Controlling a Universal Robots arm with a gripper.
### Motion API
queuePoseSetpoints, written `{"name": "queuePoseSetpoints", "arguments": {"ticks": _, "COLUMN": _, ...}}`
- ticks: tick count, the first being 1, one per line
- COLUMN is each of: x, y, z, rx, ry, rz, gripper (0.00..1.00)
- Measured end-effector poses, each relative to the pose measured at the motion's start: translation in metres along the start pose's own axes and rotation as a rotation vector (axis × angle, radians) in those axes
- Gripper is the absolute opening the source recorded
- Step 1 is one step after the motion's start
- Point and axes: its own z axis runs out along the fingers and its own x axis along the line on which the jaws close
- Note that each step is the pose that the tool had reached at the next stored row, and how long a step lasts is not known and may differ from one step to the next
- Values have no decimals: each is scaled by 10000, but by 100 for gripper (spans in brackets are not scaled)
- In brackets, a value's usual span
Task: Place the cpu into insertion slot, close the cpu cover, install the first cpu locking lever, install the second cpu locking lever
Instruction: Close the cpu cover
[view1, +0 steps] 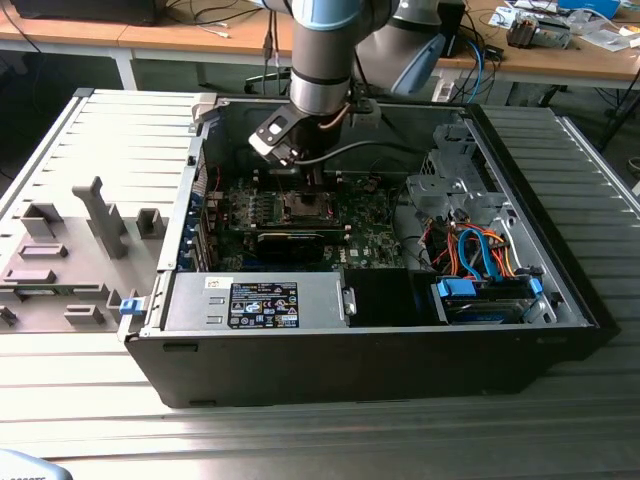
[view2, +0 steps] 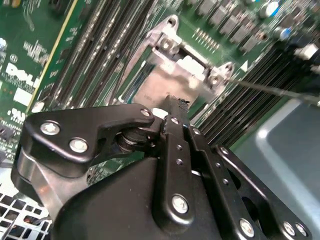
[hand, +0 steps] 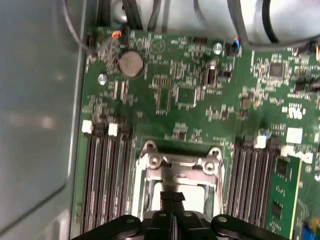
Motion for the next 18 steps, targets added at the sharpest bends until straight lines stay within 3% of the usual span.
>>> {"name": "queuePoseSetpoints", "arguments": {"ticks": 4, "x": 13, "y": -119, "z": 5, "rx": -8, "ry": 0, "rz": 0, "gripper": 11}}
{"name": "queuePoseSetpoints", "arguments": {"ticks": 5, "x": 21, "y": -193, "z": 56, "rx": -8, "ry": -5, "rz": -1, "gripper": 11}}
{"name": "queuePoseSetpoints", "arguments": {"ticks": 6, "x": 20, "y": -194, "z": 70, "rx": -5, "ry": -7, "rz": 1, "gripper": 11}}
{"name": "queuePoseSetpoints", "arguments": {"ticks": 7, "x": 11, "y": -140, "z": 69, "rx": 10, "ry": 1, "rz": 2, "gripper": 11}}
{"name": "queuePoseSetpoints", "arguments": {"ticks": 8, "x": -3, "y": -33, "z": 62, "rx": 82, "ry": 16, "rz": -1, "gripper": 11}}
{"name": "queuePoseSetpoints", "arguments": {"ticks": 9, "x": -13, "y": 55, "z": 19, "rx": 190, "ry": 30, "rz": -2, "gripper": 11}}
{"name": "queuePoseSetpoints", "arguments": {"ticks": 10, "x": -19, "y": 102, "z": -53, "rx": 283, "ry": 39, "rz": -2, "gripper": 11}}
{"name": "queuePoseSetpoints", "arguments": {"ticks": 11, "x": -21, "y": 116, "z": -184, "rx": 330, "ry": 44, "rz": -2, "gripper": 11}}
{"name": "queuePoseSetpoints", "arguments": {"ticks": 12, "x": -22, "y": 112, "z": -375, "rx": 332, "ry": 44, "rz": -1, "gripper": 11}}
{"name": "queuePoseSetpoints", "arguments": {"ticks": 14, "x": -22, "y": 110, "z": -424, "rx": 332, "ry": 45, "rz": -2, "gripper": 11}}
{"name": "queuePoseSetpoints", "arguments": {"ticks": 18, "x": -22, "y": 110, "z": -426, "rx": 333, "ry": 44, "rz": -3, "gripper": 11}}
